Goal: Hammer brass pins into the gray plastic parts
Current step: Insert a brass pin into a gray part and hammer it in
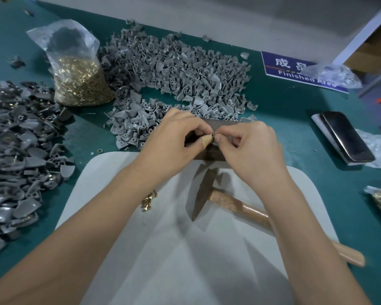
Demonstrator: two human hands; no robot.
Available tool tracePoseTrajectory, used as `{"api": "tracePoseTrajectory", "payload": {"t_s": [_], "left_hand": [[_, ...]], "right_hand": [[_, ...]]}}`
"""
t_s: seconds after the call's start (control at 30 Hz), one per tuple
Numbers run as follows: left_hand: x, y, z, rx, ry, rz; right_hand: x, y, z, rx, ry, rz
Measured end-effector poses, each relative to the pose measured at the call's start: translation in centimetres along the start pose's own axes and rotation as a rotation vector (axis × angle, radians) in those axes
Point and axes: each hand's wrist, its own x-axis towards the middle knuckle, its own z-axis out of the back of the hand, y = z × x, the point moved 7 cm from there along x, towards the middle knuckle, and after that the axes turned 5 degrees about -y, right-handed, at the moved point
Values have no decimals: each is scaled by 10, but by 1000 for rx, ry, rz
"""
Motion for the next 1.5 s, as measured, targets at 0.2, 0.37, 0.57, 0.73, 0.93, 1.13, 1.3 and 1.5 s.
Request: {"api": "tracePoseTrajectory", "payload": {"t_s": [0.2,0.37,0.57,0.73,0.93,1.13,1.3,1.5], "left_hand": [[2,1,0,-18,40,11],[0,5,-2,-14,37,65],[-1,3,1,10,8,94],[-1,2,3,-3,14,100],[-1,-2,5,62,-1,82],[-1,-2,6,79,-10,80],[0,-1,8,85,-5,67],[1,1,6,100,10,54]], "right_hand": [[-2,-1,-1,31,3,20],[-50,-7,25,190,-197,81],[-118,-23,7,109,78,187],[-117,-7,16,-164,-22,370],[-73,-18,71,27,-145,247],[-19,-35,60,57,-62,85],[-16,-30,50,41,-128,105],[-24,-15,52,-76,-262,188]]}}
